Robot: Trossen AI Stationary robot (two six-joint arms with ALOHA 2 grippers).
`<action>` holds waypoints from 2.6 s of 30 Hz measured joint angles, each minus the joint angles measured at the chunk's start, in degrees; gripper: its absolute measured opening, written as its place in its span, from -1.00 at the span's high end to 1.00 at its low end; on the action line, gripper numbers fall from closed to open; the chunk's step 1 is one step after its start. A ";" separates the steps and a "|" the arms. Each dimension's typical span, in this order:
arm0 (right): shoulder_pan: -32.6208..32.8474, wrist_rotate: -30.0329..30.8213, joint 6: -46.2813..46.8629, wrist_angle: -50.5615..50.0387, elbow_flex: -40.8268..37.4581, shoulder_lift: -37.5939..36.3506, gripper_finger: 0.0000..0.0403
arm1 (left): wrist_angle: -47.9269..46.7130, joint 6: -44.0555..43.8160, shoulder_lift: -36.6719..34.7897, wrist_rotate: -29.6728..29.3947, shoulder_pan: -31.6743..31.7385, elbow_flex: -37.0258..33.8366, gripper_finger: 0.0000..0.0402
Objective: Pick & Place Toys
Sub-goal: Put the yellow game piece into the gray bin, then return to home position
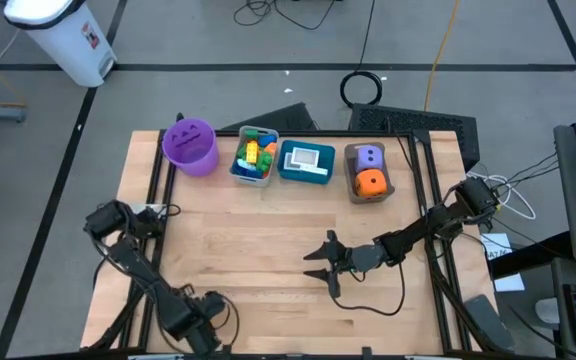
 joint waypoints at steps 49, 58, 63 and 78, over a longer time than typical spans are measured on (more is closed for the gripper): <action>-0.46 -0.02 -1.80 -0.50 0.00 -0.02 0.03 | 28.91 85.95 -14.02 -19.52 82.70 -0.02 0.22; -2.33 0.00 -2.78 -1.91 -0.02 -0.02 0.03 | 33.12 89.80 -8.39 -13.53 89.09 -0.02 0.18; -3.57 -0.09 -3.14 -2.19 -0.02 -0.02 0.03 | 34.29 90.15 -8.20 -8.73 90.89 -0.04 -0.12; -5.82 -0.09 -19.35 -8.35 -0.04 -7.05 0.03 | 36.24 91.04 -25.48 12.20 89.75 1.23 -0.43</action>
